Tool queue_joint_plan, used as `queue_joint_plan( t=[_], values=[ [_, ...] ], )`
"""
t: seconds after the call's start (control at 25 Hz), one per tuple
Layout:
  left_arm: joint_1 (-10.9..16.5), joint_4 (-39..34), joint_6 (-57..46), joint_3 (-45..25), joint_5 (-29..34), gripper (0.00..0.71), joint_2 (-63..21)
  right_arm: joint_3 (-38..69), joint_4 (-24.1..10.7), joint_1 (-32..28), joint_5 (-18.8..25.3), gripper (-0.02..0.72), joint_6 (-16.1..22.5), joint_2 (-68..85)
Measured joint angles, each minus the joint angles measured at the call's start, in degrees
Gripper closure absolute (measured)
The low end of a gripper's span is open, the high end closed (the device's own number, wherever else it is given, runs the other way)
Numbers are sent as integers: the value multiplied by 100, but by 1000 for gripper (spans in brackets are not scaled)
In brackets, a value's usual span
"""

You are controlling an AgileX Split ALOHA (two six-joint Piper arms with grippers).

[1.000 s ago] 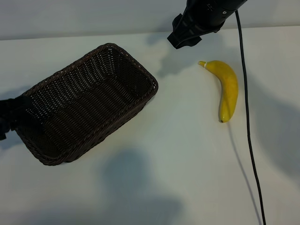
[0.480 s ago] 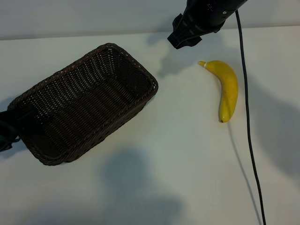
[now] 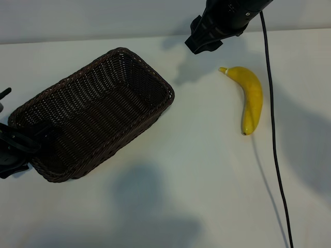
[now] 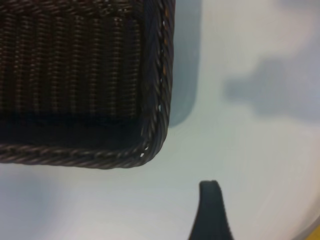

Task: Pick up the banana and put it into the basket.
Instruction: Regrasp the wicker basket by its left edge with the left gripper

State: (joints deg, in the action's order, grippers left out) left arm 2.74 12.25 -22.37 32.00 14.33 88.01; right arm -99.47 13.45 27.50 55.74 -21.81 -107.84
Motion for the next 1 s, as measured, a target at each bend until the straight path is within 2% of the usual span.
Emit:
queue_joint_plan(
  t=[0.12, 0.24, 0.32, 0.44, 0.84, 1.0],
  values=[
    [0, 36, 13, 0, -60, 164, 110, 0, 0, 0, 26, 169, 0, 0],
    [0, 161, 19, 0, -139, 245, 205, 0, 0, 0, 39, 169, 0, 0],
    [0, 280, 51, 0, -192, 338, 231, 0, 0, 0, 46, 169, 0, 0],
    [-18, 367, 91, 0, -283, 534, 228, 0, 0, 0, 53, 169, 0, 0],
    [-18, 406, 210, 0, -318, 536, 228, 0, 0, 0, 71, 169, 0, 0],
    [-8, 667, 597, 0, -336, 536, 228, 0, 0, 0, 76, 169, 0, 0]
  ],
)
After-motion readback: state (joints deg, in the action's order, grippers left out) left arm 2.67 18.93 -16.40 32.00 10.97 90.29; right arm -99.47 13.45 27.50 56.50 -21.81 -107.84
